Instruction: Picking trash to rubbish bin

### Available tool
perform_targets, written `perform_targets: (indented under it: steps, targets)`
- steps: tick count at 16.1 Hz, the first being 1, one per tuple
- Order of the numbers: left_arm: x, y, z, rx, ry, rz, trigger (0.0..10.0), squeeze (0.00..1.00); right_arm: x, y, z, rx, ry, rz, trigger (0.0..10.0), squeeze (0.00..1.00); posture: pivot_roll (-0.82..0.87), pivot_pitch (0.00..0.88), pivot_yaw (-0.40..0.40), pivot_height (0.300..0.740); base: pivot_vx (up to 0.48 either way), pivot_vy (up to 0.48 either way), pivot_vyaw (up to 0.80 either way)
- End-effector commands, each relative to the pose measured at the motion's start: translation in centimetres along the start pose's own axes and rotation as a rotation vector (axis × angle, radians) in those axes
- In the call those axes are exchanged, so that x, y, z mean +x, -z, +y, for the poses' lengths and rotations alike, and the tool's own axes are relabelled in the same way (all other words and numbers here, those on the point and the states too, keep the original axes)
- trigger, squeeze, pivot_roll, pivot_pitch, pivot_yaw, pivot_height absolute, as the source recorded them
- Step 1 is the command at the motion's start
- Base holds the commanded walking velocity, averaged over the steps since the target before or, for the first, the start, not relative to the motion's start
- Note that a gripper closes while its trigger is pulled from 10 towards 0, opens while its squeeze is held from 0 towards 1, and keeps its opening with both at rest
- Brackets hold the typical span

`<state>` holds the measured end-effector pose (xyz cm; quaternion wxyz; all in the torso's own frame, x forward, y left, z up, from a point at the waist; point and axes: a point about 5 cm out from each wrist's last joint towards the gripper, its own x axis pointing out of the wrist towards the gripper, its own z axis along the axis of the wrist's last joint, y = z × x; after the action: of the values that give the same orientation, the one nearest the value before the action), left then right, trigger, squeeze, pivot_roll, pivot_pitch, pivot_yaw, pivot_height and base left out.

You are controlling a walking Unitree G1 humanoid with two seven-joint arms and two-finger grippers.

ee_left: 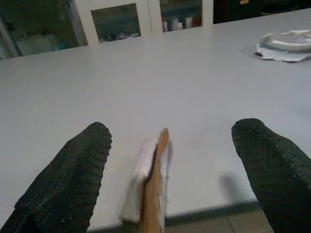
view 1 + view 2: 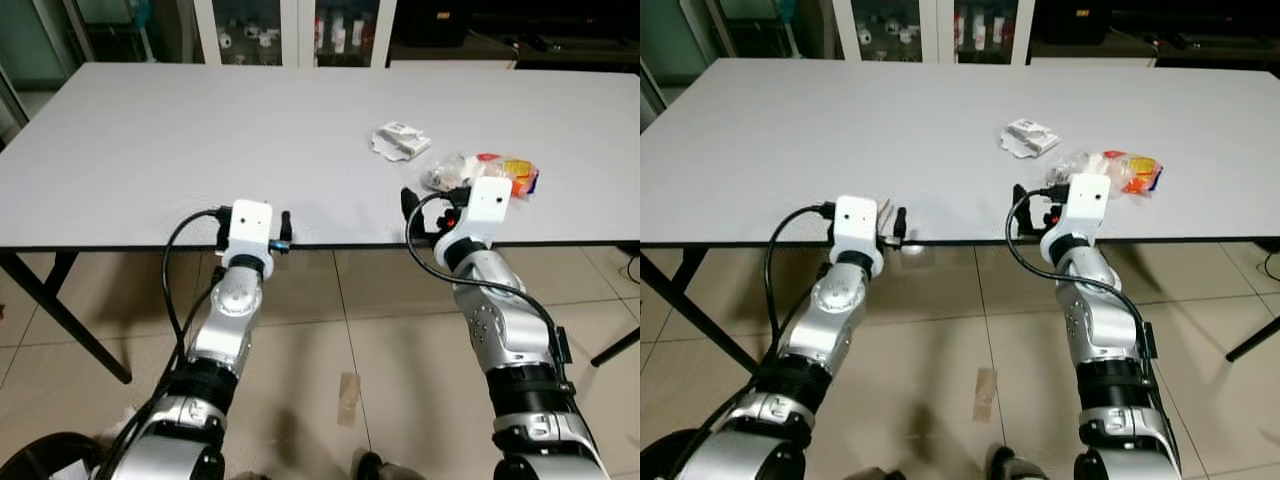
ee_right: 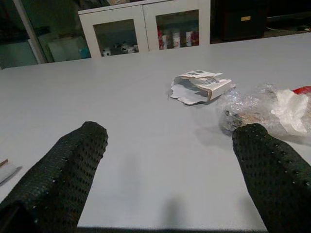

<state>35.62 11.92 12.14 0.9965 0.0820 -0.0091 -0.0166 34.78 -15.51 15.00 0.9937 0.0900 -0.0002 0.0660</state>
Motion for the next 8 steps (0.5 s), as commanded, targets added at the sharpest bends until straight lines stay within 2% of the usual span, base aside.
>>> perform_targets:
  steps: [1,4,8]
  targets:
    - [0.4,-1.1,-0.1,-0.007,-0.014,-0.042,10.0,0.00,0.0,-0.3,-0.1,-0.006,0.004,-0.005,10.0,0.00,-0.05,0.076,-0.026,0.740,0.322,0.000,0.00]
    - [0.7,-3.6,0.1,-0.004,-0.029,-0.136,10.0,0.00,0.1,-0.2,0.1,-0.003,0.003,0.000,10.0,0.00,-0.04,0.078,-0.027,0.740,0.346,0.000,0.00]
    - [1.0,-4.8,0.4,-0.003,-0.039,-0.170,10.0,0.00,0.2,-0.2,0.5,0.003,-0.005,0.000,10.0,0.00,-0.04,0.077,-0.025,0.740,0.352,0.000,0.00]
